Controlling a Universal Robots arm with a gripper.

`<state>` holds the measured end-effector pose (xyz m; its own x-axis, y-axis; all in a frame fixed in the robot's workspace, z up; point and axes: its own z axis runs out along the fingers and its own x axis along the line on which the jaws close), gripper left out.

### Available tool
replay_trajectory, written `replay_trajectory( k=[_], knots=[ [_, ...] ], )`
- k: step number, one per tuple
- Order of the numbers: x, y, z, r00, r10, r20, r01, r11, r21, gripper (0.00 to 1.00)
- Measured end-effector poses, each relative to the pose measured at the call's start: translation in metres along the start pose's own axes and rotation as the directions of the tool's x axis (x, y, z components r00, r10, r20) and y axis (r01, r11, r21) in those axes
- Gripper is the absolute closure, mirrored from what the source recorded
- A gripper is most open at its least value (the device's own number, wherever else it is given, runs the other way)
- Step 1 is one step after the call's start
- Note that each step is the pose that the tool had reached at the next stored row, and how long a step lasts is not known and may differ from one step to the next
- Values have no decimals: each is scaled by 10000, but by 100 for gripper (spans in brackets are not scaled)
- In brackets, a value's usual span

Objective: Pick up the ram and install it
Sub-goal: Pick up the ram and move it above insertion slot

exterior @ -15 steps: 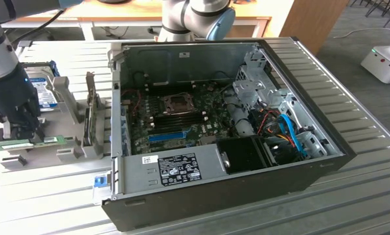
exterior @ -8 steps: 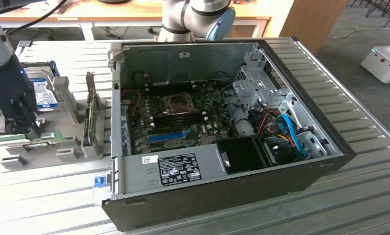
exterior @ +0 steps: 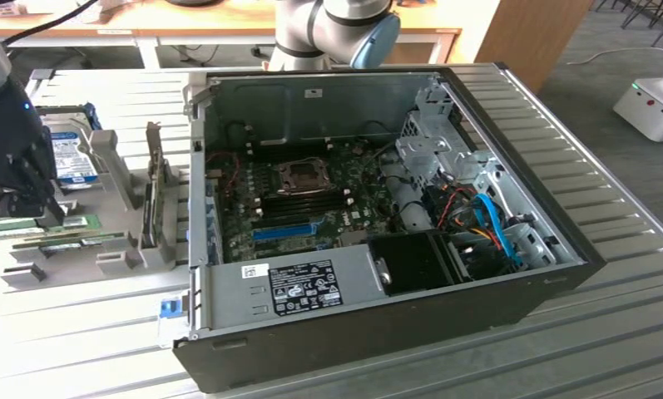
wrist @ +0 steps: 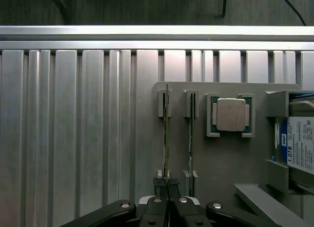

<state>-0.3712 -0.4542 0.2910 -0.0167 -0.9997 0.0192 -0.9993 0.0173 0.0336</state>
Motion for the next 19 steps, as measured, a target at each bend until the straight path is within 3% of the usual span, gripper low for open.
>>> replay_trajectory(
  k=[6,19],
  knots=[
    [2,3,-108,10000,-1,-7,1,10000,-1,88],
    [3,4,-145,10000,0,-9,0,10000,-2,88]
  ],
)
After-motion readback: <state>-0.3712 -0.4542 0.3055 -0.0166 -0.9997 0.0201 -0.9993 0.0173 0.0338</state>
